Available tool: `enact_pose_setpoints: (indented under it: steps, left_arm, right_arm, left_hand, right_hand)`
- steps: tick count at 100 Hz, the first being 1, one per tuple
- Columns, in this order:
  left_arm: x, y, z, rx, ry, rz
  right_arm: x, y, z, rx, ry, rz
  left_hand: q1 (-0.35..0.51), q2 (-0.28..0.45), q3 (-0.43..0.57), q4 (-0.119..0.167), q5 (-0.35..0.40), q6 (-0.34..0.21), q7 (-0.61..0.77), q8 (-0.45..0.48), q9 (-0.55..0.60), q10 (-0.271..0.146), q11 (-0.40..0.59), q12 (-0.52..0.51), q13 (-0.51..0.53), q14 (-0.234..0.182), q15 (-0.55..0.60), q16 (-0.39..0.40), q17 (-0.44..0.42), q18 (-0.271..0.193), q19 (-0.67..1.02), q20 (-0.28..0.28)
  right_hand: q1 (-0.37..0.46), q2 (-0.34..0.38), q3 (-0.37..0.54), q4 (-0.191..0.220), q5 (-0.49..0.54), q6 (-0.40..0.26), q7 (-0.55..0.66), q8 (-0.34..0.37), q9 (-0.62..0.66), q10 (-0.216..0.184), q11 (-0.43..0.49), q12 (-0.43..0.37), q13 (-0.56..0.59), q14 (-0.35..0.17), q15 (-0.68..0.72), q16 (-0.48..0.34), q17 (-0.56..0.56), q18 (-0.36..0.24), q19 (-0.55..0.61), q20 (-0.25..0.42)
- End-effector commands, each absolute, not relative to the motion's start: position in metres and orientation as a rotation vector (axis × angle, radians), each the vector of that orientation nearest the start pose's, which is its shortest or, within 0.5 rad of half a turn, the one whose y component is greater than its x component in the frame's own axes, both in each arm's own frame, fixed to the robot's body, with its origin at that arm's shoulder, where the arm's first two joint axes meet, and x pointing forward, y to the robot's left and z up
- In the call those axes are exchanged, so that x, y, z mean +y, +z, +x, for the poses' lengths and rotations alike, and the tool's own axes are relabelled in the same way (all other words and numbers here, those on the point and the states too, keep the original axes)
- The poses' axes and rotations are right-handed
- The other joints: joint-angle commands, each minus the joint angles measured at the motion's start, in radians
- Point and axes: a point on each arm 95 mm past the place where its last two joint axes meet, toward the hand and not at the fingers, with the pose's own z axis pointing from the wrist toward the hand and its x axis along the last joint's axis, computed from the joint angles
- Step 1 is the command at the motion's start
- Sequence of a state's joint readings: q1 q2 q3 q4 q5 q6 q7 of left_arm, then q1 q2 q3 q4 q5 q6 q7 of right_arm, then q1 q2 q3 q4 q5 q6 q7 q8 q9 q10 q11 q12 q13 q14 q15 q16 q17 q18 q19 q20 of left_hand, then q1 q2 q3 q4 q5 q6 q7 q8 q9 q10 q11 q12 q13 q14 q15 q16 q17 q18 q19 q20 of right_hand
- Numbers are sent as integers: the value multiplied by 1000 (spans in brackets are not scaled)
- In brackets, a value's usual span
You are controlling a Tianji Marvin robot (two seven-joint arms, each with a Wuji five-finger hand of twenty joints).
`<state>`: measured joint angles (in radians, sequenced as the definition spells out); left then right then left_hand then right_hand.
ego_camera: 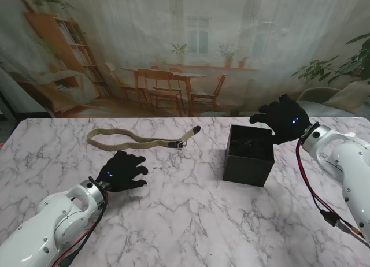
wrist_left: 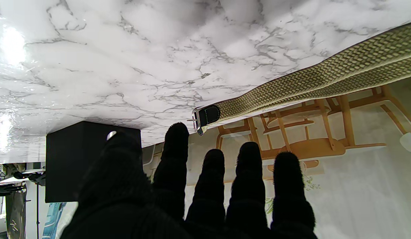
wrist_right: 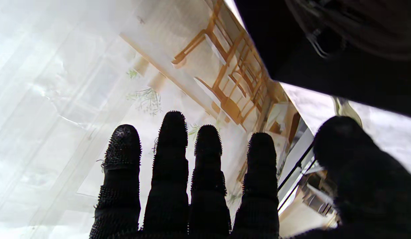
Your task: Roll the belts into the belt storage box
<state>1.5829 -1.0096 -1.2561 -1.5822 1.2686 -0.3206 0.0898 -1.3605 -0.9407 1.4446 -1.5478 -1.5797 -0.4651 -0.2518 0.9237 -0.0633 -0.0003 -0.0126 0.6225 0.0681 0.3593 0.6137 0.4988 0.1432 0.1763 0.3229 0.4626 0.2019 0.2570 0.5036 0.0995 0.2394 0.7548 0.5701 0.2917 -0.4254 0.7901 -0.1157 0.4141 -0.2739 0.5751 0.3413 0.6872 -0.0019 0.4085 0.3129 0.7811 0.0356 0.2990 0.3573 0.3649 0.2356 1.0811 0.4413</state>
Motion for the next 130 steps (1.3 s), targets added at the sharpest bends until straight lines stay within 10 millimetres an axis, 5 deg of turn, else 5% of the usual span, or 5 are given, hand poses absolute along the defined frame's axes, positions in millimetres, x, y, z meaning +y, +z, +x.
enact_pose_setpoints:
  steps: [1,51,93,130]
  left_arm:
    - [22,-324,393,1799,-1424,-763]
    - [59,-294,442,1733,-1319,-768]
    - [80,-317,481,1727,-1208,-925]
    - [87,-341,493,1764,-1099,-1001]
  right_arm:
    - [-86,-205,446,1649,1245,300]
    - [-77,-244,385,1490,1426,367]
    - [-60,-277,342,1436,1510,445]
    - [-44,-302,324,1467,1527,527]
  left_hand:
    - [-6,42,-18,2,-19,-5,-18,-3,24,-1,2,10,11,4,-10,-2,-11,38,-21,15]
    - [-20,66,-21,4,-86,4,-105,-82,-53,2,-45,-24,-26,-13,-42,-31,-11,16,-50,-5]
    - [-104,36,-29,4,-311,-3,-282,-218,-226,2,-87,-72,-87,-26,-57,-43,-42,0,-90,-11]
    - [-174,-107,-27,5,-319,6,-290,-255,-296,23,-92,-82,-144,-10,-51,-30,-68,-16,-97,13]
  right_hand:
    - [5,28,-21,27,22,25,-15,-6,19,30,-32,-11,-22,33,-44,-13,-23,49,-24,-16]
    - [40,46,-96,38,86,42,-73,9,61,52,-84,6,-28,61,-64,-8,-38,75,-40,-16]
    - [49,52,-116,39,126,44,-84,22,93,59,-105,15,-21,72,-65,-4,-47,91,-51,-15]
    - [53,64,-122,43,115,53,-92,32,88,63,-107,25,-20,68,-66,-1,-44,90,-54,-13]
